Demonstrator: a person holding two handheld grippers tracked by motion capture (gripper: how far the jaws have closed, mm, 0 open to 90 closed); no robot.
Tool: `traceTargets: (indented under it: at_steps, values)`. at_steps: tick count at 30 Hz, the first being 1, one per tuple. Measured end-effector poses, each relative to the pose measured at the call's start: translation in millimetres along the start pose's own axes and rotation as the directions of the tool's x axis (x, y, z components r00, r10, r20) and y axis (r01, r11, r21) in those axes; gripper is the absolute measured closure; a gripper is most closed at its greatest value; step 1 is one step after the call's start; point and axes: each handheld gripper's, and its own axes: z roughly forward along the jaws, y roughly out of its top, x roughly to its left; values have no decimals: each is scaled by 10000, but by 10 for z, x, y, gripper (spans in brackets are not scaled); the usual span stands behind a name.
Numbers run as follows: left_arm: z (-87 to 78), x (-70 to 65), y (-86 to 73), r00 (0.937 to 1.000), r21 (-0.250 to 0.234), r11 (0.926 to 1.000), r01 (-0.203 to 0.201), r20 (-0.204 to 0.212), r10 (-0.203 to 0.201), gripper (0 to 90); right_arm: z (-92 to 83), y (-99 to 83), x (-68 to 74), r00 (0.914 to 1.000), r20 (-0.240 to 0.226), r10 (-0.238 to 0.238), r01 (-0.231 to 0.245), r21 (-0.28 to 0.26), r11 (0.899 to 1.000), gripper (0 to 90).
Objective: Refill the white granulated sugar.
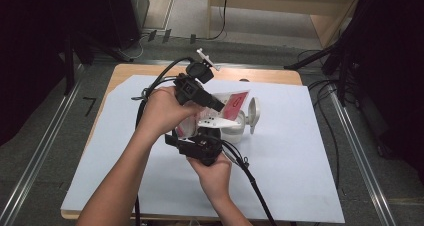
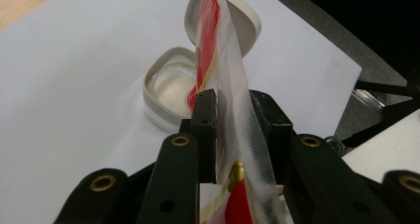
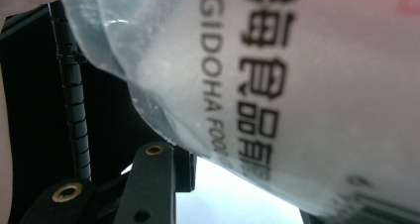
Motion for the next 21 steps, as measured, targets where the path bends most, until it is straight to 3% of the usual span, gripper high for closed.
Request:
traceTargets:
  at_steps: [5, 13, 15, 21]
  values:
    - [-2, 8, -19, 10000, 80, 10000, 57, -1, -57, 749, 0, -7, -11, 10000, -87, 17, -17, 88, 10000, 625]
    - [3, 43, -176, 9996, -31, 9999, 155, 238, -154, 743, 61, -101, -5, 9993, 113, -346, 343, 285, 9990, 627]
    - [-3, 57, -218, 9993, -92, 9999, 77, 353, -73, 734, 72, -117, -1, 9987, 176, -485, 478, 363, 9982, 627]
    - [17, 125, -311, 9983, 214, 9988, 432, 390, -440, 747, 110, -198, -3, 9918, 374, -1225, 1198, 688, 9904, 626]
